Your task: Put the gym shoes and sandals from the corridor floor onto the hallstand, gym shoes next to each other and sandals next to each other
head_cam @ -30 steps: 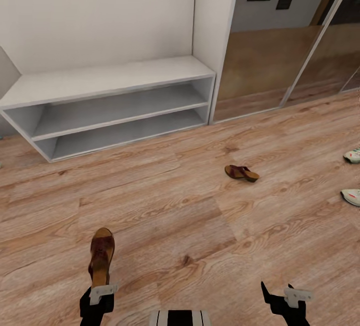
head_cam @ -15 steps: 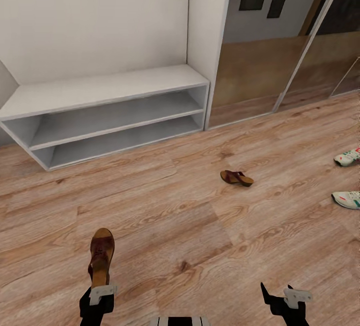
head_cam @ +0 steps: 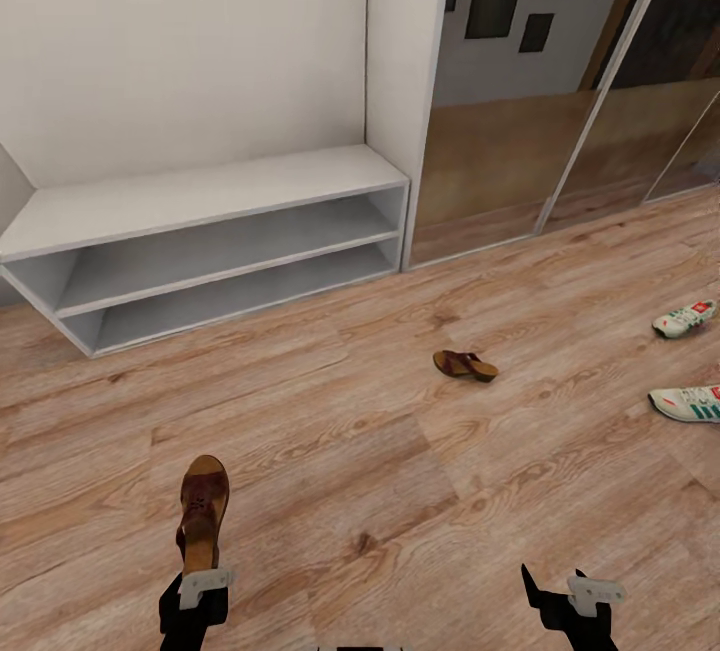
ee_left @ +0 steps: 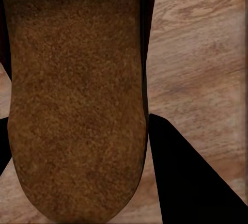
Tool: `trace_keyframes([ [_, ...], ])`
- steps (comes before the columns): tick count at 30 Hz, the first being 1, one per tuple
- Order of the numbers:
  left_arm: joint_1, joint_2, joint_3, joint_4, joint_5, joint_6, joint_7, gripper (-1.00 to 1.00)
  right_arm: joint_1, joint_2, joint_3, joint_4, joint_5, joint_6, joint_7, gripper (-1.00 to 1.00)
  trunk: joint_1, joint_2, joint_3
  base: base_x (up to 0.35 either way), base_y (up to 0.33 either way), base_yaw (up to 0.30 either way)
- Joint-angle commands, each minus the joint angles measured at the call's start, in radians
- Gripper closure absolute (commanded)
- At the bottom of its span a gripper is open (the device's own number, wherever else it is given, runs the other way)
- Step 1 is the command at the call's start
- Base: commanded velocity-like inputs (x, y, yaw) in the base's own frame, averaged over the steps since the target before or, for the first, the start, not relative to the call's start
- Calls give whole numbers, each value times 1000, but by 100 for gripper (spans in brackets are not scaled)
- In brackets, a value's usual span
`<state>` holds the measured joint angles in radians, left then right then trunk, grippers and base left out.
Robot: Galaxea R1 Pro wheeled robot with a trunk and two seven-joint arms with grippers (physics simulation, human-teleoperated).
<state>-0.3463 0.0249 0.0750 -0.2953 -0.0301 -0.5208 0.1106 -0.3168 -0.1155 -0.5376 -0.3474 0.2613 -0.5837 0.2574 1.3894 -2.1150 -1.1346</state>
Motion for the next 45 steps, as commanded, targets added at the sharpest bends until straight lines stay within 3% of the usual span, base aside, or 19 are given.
trace_keyframes([
  [1,0,0,3,1,-7,-2,3,100,-1,0,-9,1,9,-4,5,-100,-4,7,4,0,0,-23],
  [6,0,0,3,1,-7,-2,3,100,-1,0,-9,1,9,-4,5,-100,-23,42,25,0,0,-9],
  [27,10,0,3,-8,-5,-4,3,100,-1,2,-9,1,9,-4,5,-100,-23,42,28,0,0,0],
  [45,11,0,3,-7,-5,-4,3,100,-1,3,-8,2,9,-4,5,-100,-23,42,50,9,0,-56],
])
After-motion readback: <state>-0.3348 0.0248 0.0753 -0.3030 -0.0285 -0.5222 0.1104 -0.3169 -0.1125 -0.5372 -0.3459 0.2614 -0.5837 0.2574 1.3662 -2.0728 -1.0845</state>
